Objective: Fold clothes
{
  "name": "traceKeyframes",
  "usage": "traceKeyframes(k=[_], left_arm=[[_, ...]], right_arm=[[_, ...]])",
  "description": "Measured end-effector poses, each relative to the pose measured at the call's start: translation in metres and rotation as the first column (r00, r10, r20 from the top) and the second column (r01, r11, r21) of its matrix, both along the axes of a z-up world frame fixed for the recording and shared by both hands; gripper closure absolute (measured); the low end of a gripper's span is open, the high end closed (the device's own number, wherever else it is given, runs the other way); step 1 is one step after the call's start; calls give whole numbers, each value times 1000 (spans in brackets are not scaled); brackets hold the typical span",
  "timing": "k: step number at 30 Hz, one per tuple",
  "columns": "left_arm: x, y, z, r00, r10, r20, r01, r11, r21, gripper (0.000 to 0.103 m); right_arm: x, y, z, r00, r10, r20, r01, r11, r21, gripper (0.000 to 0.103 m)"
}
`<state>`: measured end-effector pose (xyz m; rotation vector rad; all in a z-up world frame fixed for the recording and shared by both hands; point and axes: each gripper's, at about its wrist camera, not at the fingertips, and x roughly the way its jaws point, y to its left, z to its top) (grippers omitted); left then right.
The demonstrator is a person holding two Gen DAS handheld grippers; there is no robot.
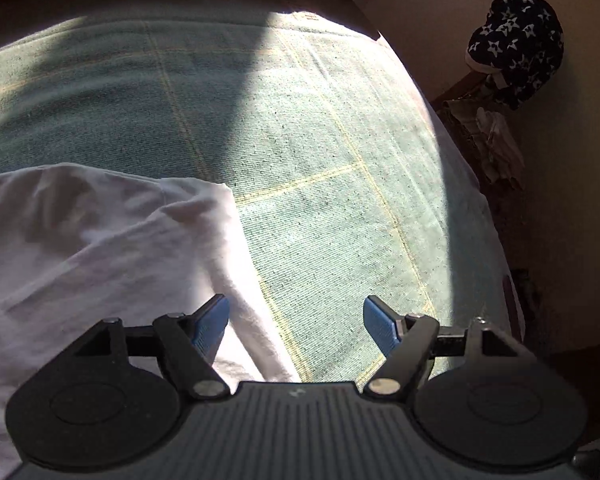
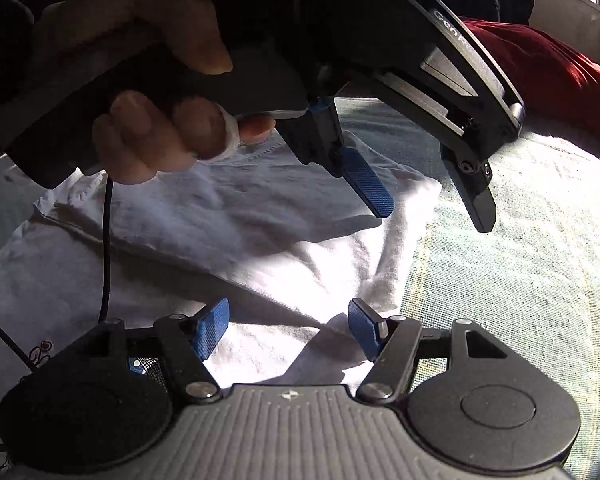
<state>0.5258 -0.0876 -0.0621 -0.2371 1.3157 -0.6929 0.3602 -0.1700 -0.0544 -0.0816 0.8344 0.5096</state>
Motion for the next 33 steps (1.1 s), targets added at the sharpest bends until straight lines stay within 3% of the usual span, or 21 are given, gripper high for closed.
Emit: traceKeyframes(k=[5,7,12,16,20,24,28,33], left_arm=[[0,-18,13,1000,-19,9,20,993,-113,26],[-1,-15,27,998,-18,55,23,994,-104,26],[2,18,40,992,40,117,-37,999,-32,25],[3,44,32,989,104,103,-106,994,23,25],[-3,64,30,985,133,107,-140,988,60,25],[-20,90,41,974,152,169,-168,982,88,25],[-44,121,47,959,176,220,-212,965,155,25],[-75,156,31,949,184,255,-252,930,267,25]], right_arm=[[0,3,-4,1000,6,-1,-6,1000,-18,32],[1,4,-2,1000,4,-6,-4,1000,-18,32],[5,2,8,1000,-11,4,11,1000,2,32],[15,7,15,999,-26,32,26,1000,15,32],[32,8,-2,998,-51,-35,49,998,-40,32],[26,2,1,998,-57,-37,55,998,-44,32],[24,0,13,997,-65,-47,63,997,-50,32],[21,4,21,997,-68,-40,66,996,-52,32]])
